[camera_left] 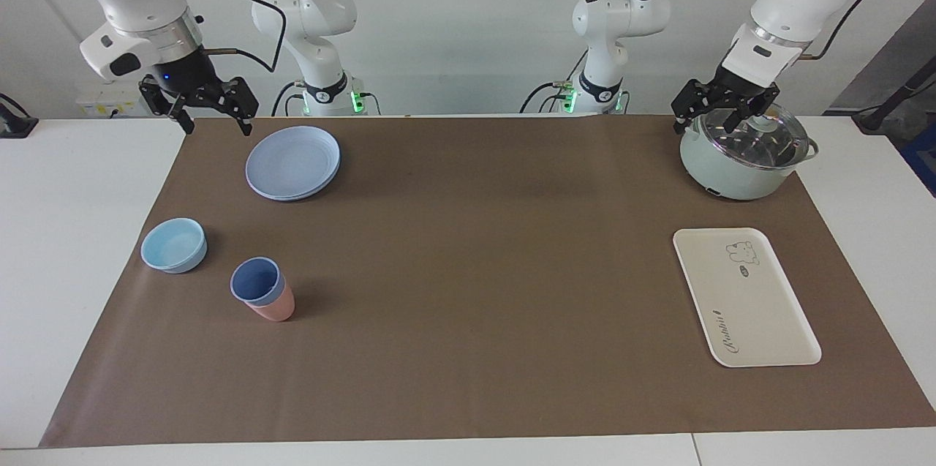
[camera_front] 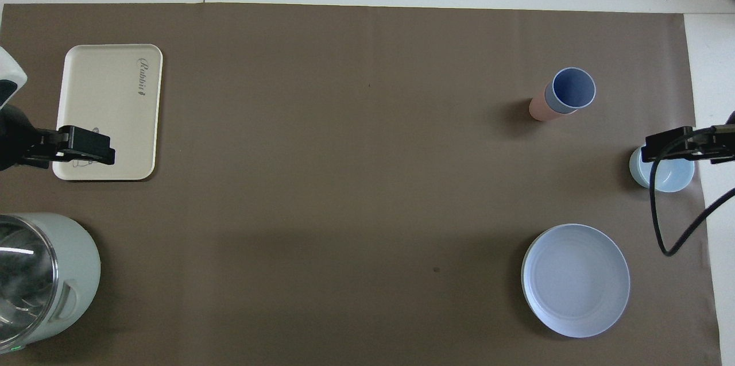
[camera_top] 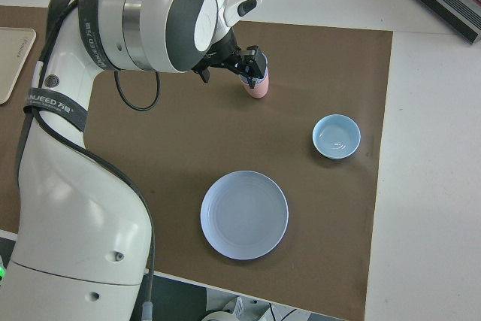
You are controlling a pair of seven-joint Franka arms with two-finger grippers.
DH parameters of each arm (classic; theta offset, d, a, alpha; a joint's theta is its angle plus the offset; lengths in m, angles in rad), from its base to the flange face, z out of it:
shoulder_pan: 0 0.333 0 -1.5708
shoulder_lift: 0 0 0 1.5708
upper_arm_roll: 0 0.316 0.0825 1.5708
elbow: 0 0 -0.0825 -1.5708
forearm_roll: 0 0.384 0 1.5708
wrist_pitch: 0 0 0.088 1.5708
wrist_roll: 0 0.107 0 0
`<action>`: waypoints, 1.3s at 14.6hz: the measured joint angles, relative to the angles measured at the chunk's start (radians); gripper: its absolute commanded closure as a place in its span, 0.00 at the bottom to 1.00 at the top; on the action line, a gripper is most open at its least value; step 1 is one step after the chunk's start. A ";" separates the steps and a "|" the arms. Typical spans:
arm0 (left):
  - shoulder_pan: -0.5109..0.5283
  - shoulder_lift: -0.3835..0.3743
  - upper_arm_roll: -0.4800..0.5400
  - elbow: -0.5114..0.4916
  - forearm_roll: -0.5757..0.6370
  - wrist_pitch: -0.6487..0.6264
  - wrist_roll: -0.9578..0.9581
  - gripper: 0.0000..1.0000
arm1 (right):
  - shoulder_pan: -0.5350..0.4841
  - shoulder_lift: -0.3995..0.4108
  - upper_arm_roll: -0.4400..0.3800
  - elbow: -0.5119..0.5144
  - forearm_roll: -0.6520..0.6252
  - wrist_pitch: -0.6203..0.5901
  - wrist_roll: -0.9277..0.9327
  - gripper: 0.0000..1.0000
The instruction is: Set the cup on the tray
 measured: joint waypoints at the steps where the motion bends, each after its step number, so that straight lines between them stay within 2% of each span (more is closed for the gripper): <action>1: 0.000 0.000 0.000 0.000 0.000 0.000 0.000 0.00 | 0.000 0.000 0.000 0.000 0.000 0.000 0.000 0.00; 12: -0.002 0.000 -0.033 0.004 0.055 0.008 0.001 0.00 | -0.001 -0.002 -0.002 -0.001 0.001 -0.002 -0.003 0.00; 17: 0.013 0.000 -0.014 0.004 0.061 0.007 0.000 0.00 | -0.001 -0.003 0.000 -0.003 0.019 -0.001 -0.104 0.00; 19: 0.027 0.000 -0.013 0.004 0.061 0.007 0.001 0.00 | -0.024 -0.001 -0.005 -0.007 0.080 0.024 -0.242 0.00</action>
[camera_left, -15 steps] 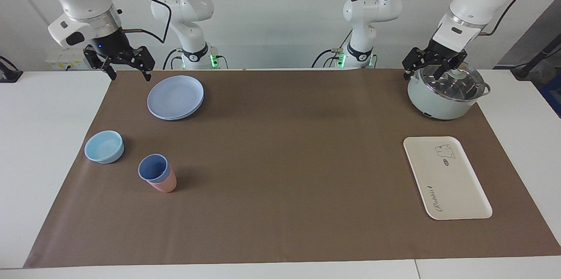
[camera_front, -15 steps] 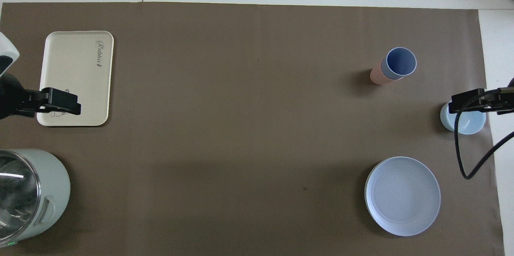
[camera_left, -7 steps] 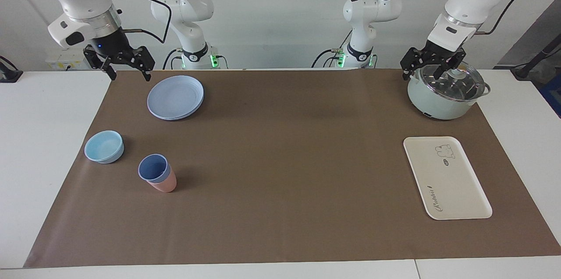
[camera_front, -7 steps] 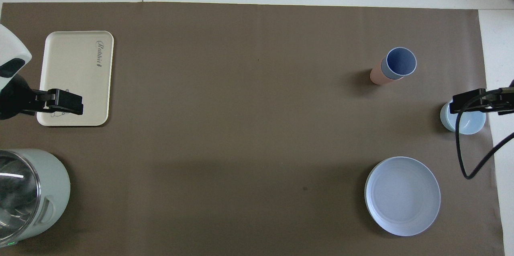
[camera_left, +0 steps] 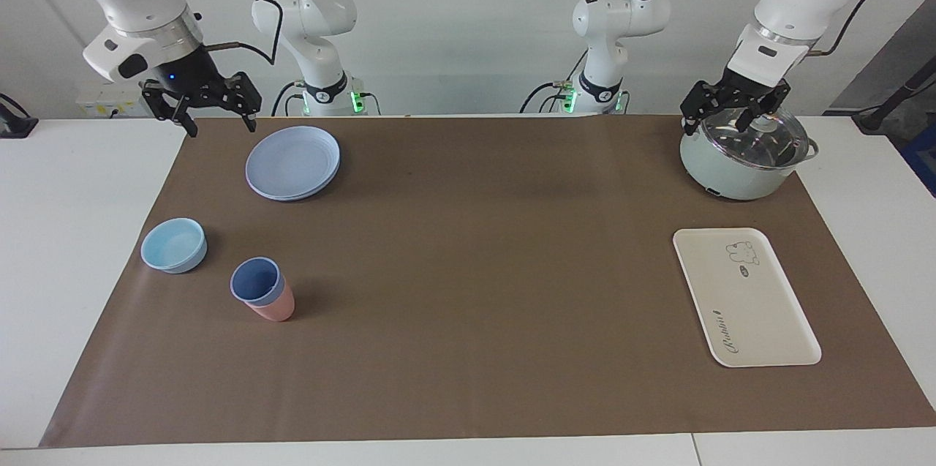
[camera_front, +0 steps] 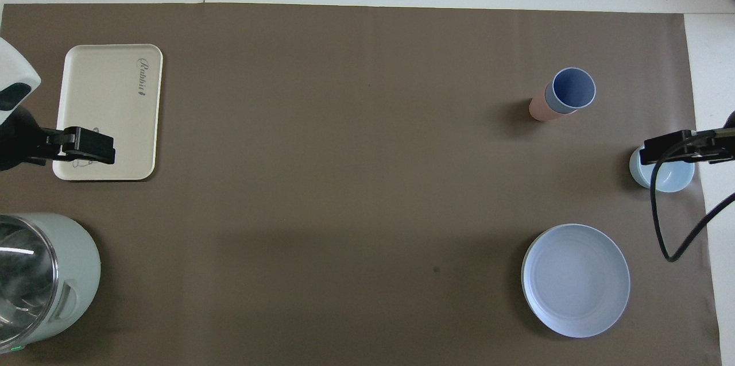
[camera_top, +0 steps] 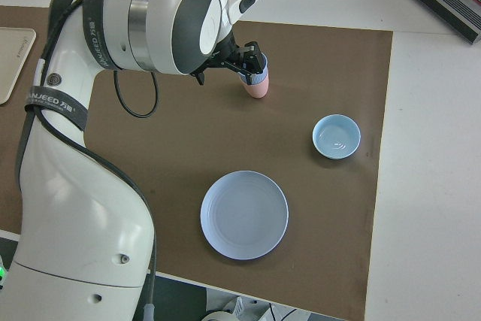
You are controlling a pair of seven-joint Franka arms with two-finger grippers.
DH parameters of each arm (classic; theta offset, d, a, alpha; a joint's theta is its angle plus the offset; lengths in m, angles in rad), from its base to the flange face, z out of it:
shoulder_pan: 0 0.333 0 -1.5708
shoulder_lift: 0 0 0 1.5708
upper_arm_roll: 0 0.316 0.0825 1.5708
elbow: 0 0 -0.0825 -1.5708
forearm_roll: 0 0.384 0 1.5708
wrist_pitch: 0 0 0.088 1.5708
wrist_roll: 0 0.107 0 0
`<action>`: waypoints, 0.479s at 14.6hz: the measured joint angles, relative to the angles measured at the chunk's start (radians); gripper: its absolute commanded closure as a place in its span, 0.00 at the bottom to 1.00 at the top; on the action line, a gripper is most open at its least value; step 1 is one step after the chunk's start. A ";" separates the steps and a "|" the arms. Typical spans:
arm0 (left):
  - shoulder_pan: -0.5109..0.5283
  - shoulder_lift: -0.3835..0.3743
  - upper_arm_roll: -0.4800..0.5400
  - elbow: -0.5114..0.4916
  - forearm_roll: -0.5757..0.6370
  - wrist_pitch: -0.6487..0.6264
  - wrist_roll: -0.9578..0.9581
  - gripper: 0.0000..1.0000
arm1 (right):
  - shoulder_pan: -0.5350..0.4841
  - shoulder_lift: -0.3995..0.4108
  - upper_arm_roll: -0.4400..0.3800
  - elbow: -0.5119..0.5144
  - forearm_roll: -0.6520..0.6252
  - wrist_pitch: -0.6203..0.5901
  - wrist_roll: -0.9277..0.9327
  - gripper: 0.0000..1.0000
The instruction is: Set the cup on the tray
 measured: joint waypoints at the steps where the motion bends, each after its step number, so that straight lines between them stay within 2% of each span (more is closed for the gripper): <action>1: 0.002 0.000 0.000 0.000 0.000 0.000 0.000 0.00 | -0.024 0.004 -0.002 -0.003 0.029 0.027 -0.091 0.00; 5: 0.002 0.000 0.000 0.000 0.000 0.000 0.000 0.00 | -0.130 0.047 -0.008 -0.060 0.196 0.214 -0.550 0.00; 7: 0.002 0.000 0.000 0.000 0.000 0.000 0.000 0.00 | -0.177 0.097 -0.010 -0.090 0.299 0.303 -0.791 0.00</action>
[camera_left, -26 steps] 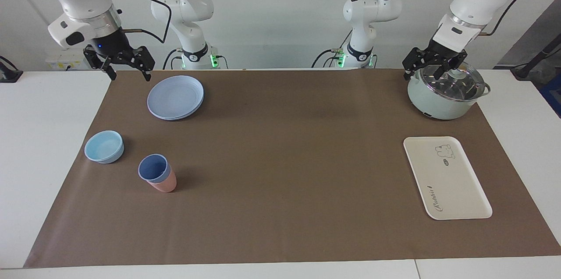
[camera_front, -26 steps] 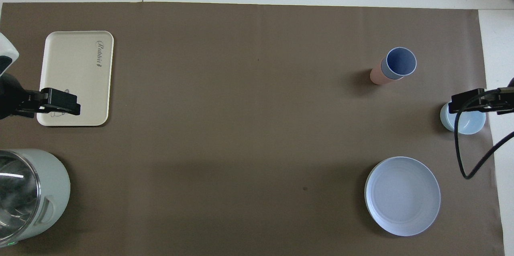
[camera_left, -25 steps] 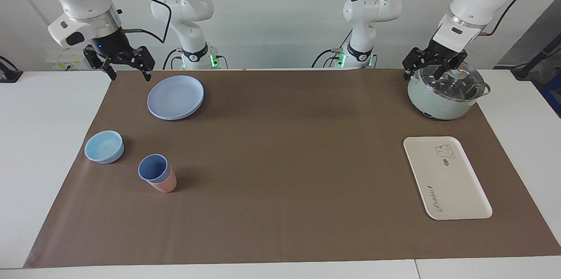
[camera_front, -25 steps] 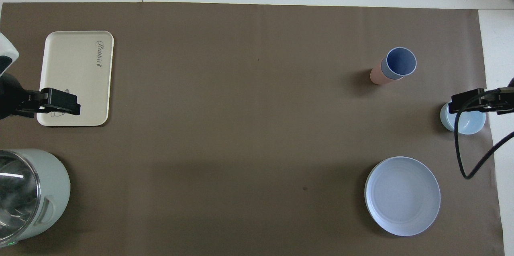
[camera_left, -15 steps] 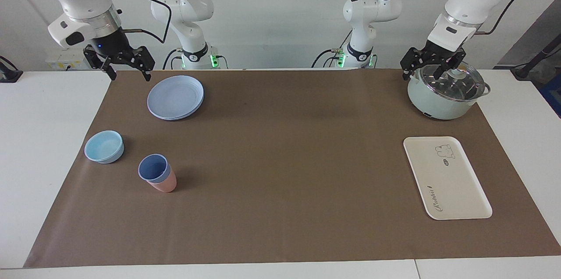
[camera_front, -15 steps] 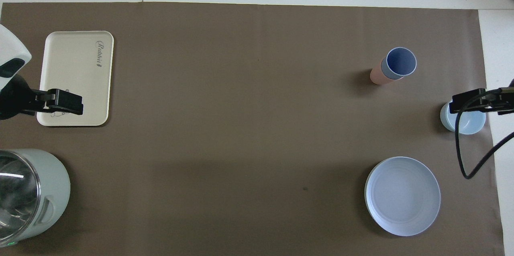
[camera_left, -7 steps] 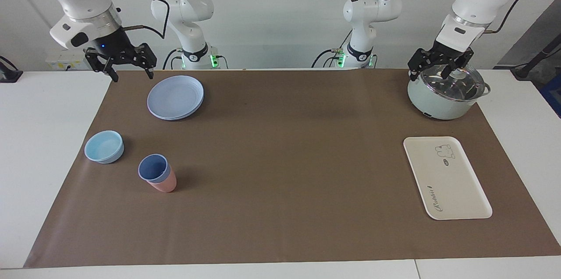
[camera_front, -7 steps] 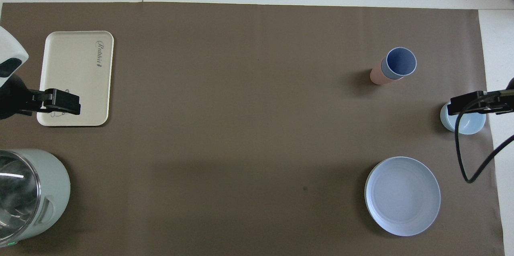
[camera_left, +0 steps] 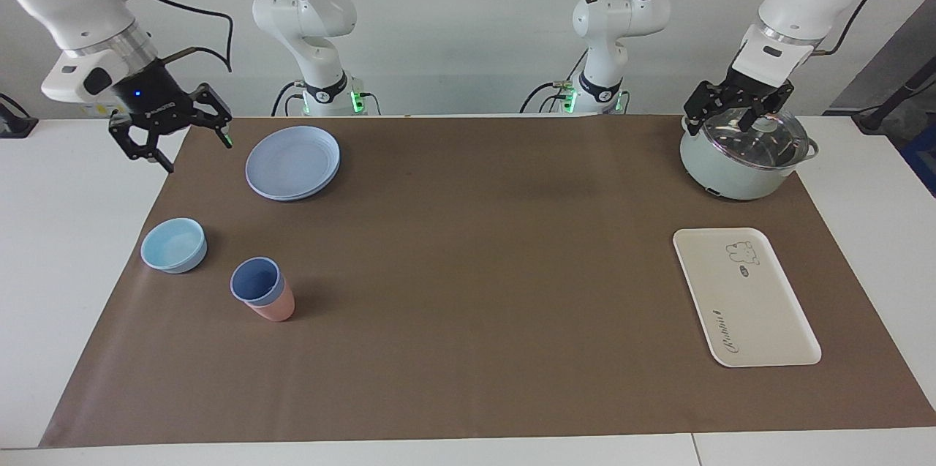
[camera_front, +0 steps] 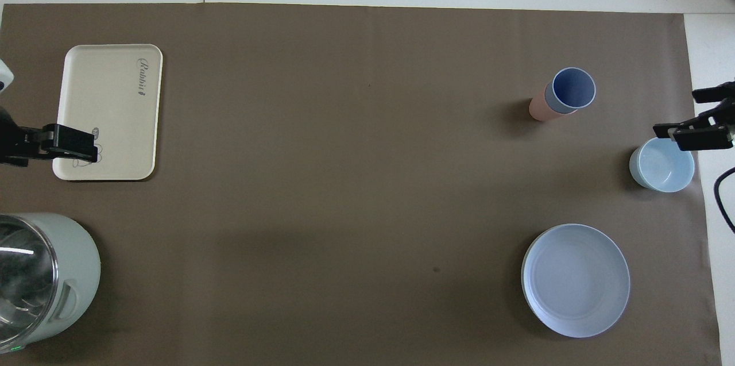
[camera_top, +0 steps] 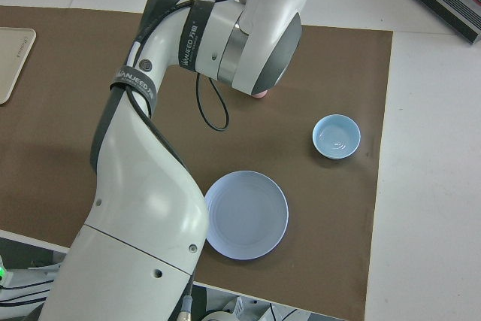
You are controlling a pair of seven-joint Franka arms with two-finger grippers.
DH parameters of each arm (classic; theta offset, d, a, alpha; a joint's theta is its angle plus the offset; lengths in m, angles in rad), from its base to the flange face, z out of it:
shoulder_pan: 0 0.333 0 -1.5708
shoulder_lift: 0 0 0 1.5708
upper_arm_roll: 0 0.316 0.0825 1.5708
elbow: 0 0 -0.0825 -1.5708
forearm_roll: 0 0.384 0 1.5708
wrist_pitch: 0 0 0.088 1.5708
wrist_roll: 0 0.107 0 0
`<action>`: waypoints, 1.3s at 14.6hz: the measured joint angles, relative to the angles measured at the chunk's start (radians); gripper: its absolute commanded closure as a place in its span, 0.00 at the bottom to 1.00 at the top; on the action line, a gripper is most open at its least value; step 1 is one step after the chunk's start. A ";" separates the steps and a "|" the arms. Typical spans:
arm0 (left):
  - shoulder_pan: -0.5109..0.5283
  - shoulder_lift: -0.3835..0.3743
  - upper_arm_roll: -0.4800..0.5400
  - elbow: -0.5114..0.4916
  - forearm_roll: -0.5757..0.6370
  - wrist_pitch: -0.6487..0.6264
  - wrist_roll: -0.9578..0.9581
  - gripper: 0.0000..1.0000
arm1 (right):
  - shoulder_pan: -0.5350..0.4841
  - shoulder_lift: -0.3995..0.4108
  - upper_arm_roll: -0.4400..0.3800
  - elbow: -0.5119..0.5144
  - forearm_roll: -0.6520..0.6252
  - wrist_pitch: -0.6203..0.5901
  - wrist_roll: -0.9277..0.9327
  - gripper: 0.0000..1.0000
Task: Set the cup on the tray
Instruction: 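Move the right gripper toward the nested blue and pink cups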
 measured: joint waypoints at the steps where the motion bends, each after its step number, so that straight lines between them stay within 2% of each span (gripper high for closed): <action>1: 0.000 0.000 0.000 0.000 0.000 0.000 0.000 0.00 | -0.018 0.031 0.000 -0.006 0.046 0.028 -0.100 0.00; 5: 0.000 0.000 0.000 0.000 0.000 0.000 0.000 0.00 | -0.079 0.175 -0.002 -0.014 0.284 0.083 -0.490 0.00; 7: 0.000 0.000 0.000 0.000 0.000 0.000 0.000 0.00 | -0.103 0.242 -0.002 -0.014 0.378 0.091 -0.616 0.00; 13: 0.000 0.000 0.000 0.000 0.000 0.000 0.000 0.00 | -0.133 0.384 -0.001 -0.018 0.635 0.081 -0.849 0.00; 19: 0.000 0.000 0.000 0.000 0.000 0.000 0.000 0.00 | -0.126 0.451 0.020 -0.018 0.743 0.072 -0.922 0.00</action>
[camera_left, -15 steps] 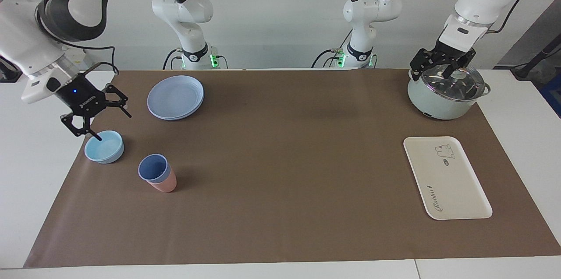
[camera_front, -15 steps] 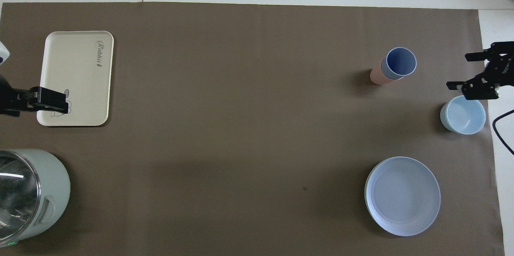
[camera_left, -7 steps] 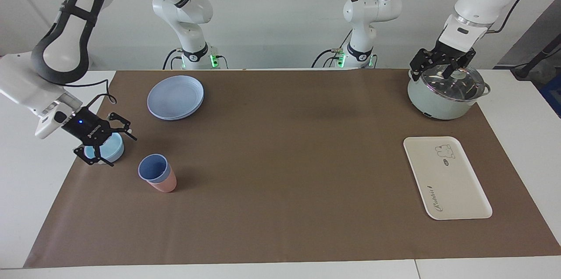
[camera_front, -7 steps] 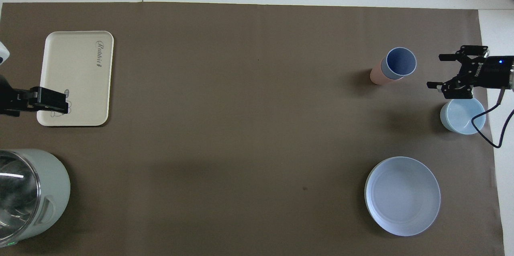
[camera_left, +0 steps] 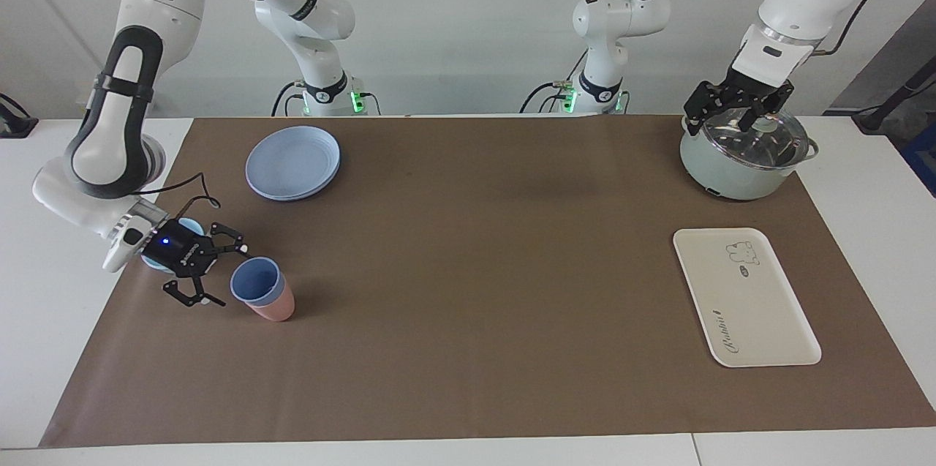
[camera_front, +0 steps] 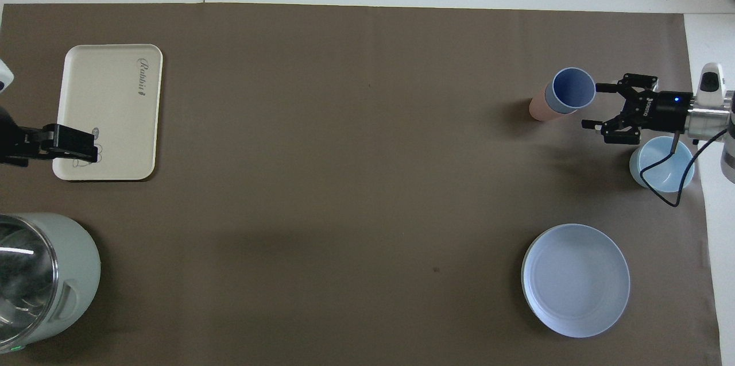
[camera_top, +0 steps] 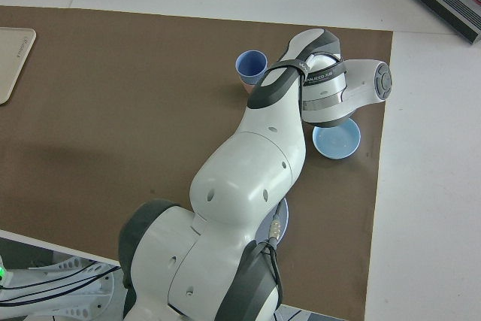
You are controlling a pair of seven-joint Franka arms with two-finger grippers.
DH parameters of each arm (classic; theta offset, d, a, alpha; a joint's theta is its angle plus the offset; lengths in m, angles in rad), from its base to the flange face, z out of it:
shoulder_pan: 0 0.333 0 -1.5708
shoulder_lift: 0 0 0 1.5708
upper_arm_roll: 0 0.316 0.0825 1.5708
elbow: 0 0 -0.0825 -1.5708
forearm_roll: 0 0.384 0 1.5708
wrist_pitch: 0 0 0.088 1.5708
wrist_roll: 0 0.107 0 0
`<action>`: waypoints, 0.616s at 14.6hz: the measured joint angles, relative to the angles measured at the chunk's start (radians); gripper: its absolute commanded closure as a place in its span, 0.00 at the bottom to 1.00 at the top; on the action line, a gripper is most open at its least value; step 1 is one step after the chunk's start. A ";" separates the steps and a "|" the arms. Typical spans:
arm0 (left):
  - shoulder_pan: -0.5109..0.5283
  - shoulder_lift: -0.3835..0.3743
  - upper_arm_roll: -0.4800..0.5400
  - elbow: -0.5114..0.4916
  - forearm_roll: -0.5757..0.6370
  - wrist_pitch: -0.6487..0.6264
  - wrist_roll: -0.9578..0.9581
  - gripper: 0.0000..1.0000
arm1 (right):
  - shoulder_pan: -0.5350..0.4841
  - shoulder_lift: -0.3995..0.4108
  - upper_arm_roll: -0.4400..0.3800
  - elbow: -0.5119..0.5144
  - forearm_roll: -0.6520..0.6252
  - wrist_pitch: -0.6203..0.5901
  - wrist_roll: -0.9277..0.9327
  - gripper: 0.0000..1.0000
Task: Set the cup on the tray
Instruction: 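Move the right gripper toward the nested blue and pink cups, then close the right gripper around the nested cups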
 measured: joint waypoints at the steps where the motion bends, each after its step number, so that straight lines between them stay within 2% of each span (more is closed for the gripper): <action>1: 0.000 0.000 0.000 0.000 0.000 0.000 0.000 0.00 | 0.004 0.007 0.005 0.000 0.009 0.000 -0.008 0.00; 9: 0.000 0.000 0.000 0.000 0.000 0.000 0.000 0.00 | 0.036 0.019 0.008 0.001 0.042 0.021 -0.012 0.00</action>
